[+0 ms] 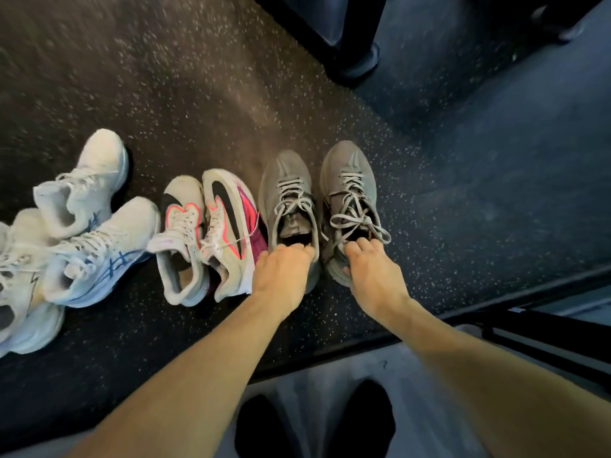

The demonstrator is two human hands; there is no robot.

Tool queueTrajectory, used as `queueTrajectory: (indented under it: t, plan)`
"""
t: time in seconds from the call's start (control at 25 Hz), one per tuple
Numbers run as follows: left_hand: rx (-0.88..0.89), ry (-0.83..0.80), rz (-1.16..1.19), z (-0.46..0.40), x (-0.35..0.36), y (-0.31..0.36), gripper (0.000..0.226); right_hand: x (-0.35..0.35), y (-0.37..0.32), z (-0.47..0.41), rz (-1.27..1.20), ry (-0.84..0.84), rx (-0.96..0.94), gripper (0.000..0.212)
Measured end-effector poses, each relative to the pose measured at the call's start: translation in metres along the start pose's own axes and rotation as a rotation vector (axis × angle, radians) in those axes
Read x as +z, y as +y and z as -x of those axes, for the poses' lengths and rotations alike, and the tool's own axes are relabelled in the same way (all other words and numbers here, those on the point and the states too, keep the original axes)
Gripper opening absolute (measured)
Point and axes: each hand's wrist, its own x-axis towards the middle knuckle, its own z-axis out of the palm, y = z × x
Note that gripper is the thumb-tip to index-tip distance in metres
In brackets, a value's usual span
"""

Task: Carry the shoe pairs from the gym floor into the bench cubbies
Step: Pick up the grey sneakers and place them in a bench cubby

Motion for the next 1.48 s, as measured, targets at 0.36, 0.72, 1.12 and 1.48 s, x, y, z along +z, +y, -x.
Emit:
queueTrajectory:
  t: [0.36, 0.72, 1.12, 1.48]
  plan:
    - [0.014, 0.298, -0.069, 0.053, -0.270, 0.004, 0.031, -0.255, -0.063, 0.020, 0.037, 0.347, -0.106, 0.029]
    - [0.093, 0.678, -0.129, 0.229, -0.577, 0.034, 0.022, -0.563, -0.165, 0.151, 0.042, 0.685, -0.250, 0.024]
    - [0.164, 1.063, -0.206, 0.448, -0.775, 0.101, 0.022, -0.787, -0.235, 0.367, 0.106, 0.940, -0.214, 0.036]
    - [0.185, 1.134, -0.238, 0.621, -0.768, 0.197, 0.018, -0.798, -0.225, 0.555, 0.131, 1.091, -0.267, 0.035]
